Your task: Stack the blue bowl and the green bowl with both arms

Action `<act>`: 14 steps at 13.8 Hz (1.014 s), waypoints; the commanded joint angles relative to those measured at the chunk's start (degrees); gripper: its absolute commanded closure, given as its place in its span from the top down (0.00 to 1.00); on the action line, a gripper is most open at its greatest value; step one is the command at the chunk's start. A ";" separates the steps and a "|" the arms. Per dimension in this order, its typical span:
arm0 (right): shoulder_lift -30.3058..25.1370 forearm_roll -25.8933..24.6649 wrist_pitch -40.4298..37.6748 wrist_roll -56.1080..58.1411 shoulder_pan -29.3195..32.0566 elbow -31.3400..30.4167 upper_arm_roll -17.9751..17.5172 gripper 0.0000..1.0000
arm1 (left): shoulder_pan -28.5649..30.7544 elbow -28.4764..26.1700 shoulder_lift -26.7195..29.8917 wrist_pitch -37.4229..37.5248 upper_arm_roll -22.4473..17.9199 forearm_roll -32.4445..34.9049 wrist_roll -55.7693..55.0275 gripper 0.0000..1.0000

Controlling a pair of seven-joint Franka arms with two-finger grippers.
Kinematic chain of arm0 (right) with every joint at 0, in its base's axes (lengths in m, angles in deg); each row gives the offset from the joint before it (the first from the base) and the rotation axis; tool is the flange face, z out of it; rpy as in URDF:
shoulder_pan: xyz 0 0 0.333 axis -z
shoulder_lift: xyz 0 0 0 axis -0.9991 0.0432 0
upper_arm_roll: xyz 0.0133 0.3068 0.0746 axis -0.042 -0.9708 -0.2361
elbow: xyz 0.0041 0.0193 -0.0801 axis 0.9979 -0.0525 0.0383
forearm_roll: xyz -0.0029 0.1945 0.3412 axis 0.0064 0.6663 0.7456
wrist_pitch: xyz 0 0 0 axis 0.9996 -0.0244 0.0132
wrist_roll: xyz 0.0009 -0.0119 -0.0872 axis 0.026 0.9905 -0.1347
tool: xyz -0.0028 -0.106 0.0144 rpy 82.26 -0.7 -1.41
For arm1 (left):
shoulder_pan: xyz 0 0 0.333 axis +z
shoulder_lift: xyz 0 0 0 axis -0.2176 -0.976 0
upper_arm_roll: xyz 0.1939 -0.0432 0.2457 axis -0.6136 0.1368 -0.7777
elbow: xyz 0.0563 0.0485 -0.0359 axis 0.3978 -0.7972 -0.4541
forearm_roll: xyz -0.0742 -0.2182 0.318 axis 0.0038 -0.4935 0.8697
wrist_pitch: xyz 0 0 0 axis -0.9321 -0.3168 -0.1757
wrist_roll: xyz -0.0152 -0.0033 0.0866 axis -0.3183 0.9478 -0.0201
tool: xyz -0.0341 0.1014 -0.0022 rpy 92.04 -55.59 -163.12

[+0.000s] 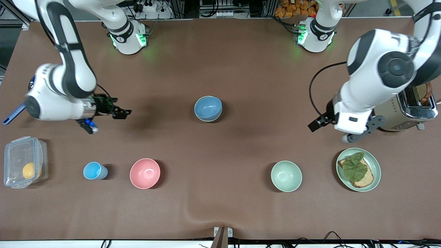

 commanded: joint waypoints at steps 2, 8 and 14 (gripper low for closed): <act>-3.38 -8.95 -5.94 2.54 10.16 5.61 -11.54 1.00 | 2.80 -0.52 3.25 2.27 0.46 -0.81 8.43 1.00; -11.90 -15.18 -4.63 4.74 14.43 9.66 -16.68 1.00 | -2.89 -5.34 10.01 6.06 -9.38 -1.87 24.88 1.00; -12.26 -15.81 -12.25 5.01 14.69 18.18 -16.15 1.00 | -5.45 -6.76 15.29 7.55 -13.51 -1.87 30.42 1.00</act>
